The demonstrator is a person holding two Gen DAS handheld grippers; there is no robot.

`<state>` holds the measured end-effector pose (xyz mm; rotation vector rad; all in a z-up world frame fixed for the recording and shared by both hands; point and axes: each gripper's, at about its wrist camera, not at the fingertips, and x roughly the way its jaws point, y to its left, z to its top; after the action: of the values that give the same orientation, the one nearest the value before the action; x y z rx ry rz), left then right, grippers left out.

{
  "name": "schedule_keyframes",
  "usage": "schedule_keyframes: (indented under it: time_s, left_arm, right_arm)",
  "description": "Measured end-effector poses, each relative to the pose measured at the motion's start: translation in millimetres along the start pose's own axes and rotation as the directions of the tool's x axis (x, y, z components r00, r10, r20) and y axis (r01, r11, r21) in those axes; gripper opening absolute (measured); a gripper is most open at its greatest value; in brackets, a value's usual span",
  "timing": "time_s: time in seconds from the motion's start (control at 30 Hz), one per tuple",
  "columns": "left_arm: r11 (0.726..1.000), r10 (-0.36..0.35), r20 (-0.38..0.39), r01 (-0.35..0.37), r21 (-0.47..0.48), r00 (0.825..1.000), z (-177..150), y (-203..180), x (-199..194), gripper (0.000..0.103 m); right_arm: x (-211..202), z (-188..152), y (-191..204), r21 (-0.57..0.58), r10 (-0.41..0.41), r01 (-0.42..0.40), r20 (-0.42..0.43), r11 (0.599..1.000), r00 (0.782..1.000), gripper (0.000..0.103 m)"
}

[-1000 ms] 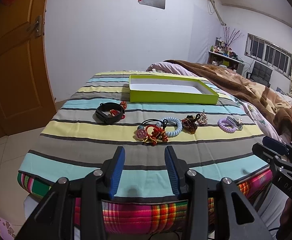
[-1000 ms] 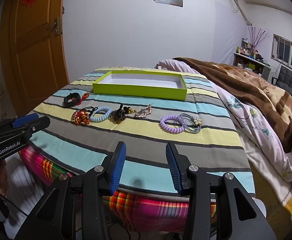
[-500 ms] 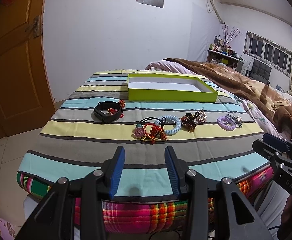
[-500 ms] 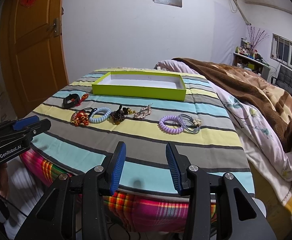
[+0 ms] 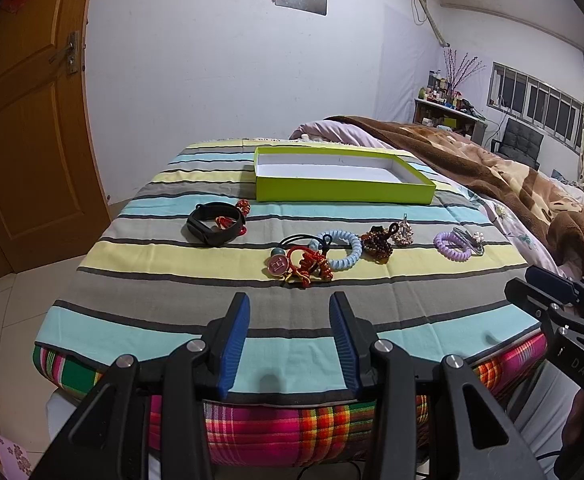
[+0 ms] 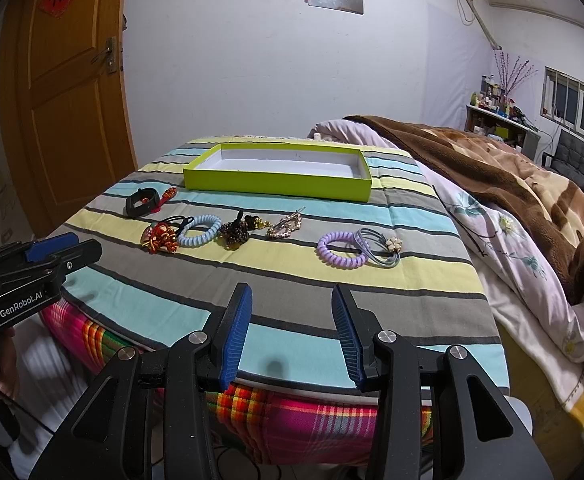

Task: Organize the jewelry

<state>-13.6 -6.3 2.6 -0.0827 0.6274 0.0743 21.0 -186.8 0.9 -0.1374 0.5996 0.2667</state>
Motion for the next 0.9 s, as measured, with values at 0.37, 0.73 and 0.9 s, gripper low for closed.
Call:
schedule_keyframes:
  time_s: [0.37,0.73,0.9]
  left_arm:
    - [1.000,-0.003,-0.001,0.003,0.000,1.000,0.1,-0.2,0.3,0.043]
    - [1.000,-0.002,-0.003,0.002,0.002,1.000,-0.1,-0.7,-0.5,0.043]
    - [1.000,-0.006,-0.006,0.006,0.003,1.000,-0.2,-1.2,0.0,0.043]
  right_arm:
    - [-0.1,0.0,0.0,0.001,0.000,0.000,0.000,1.000,1.000,0.042]
    - [-0.1,0.1,-1.2,0.003,0.000,0.000,0.000,1.000,1.000,0.042]
    - [-0.5,-0.3,-0.8,0.002,-0.001,0.001,0.001,1.000,1.000,0.042]
